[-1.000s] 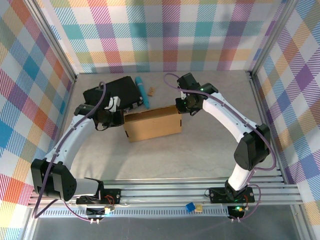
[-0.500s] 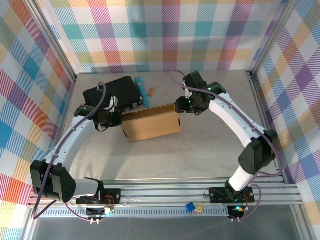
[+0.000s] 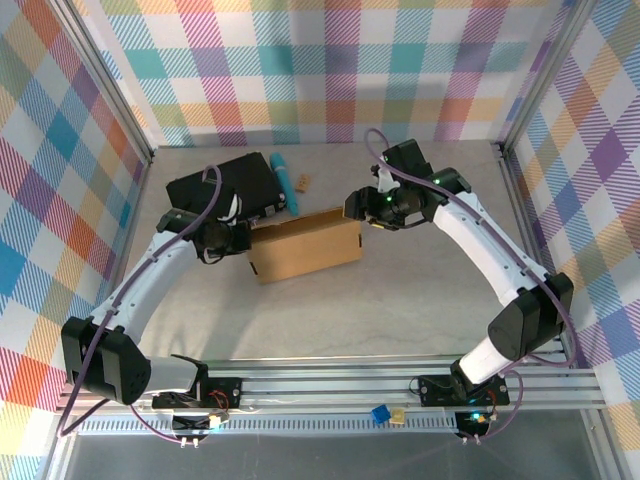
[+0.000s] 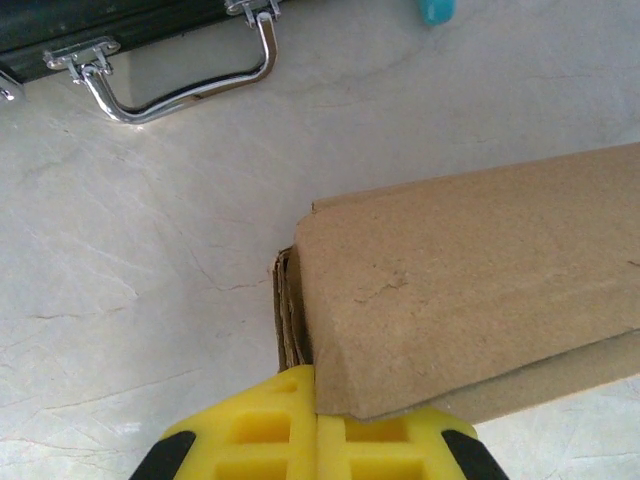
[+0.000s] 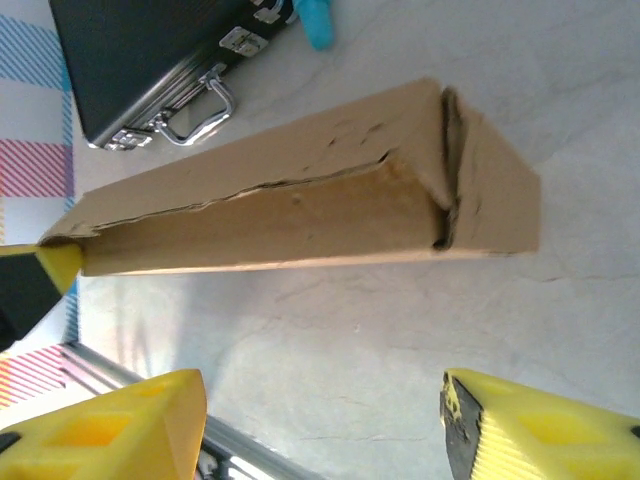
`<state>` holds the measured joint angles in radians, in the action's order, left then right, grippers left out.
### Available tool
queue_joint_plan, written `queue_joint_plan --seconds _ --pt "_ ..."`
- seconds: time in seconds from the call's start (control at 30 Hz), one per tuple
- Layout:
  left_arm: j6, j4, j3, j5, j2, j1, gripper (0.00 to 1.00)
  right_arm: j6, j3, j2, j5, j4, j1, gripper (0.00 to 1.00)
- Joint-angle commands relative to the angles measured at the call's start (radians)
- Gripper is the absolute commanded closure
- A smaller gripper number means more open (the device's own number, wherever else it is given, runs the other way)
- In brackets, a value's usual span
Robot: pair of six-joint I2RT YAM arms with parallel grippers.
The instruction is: Fold the paper box
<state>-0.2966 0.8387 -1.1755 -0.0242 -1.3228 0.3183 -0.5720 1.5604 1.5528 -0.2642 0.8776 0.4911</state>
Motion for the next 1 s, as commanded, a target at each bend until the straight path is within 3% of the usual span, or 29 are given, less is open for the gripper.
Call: queue_joint_plan --seconds 0.0,0.17,0.33,0.63,0.97 --pt "-0.047 0.117 0.013 0.038 -0.021 0.031 1.00 -0.170 -0.064 -0.079 -0.057 -0.090 -0.031 0.36" --pt "-0.063 0.111 0.019 0.057 -0.023 0.060 1.00 -0.607 -0.238 -0.154 -0.121 -0.261 -0.119 0.35" --pt "-0.066 0.109 0.010 0.072 -0.031 0.080 1.00 -0.937 -0.431 -0.180 -0.153 -0.592 -0.138 0.25" --pt "-0.066 0.112 0.008 0.089 -0.034 0.095 1.00 -1.054 -0.410 -0.030 -0.290 -0.760 -0.139 0.17" --pt "-0.061 0.117 -0.007 0.095 -0.041 0.099 1.00 -1.086 -0.514 0.001 -0.332 -0.802 -0.142 0.27"
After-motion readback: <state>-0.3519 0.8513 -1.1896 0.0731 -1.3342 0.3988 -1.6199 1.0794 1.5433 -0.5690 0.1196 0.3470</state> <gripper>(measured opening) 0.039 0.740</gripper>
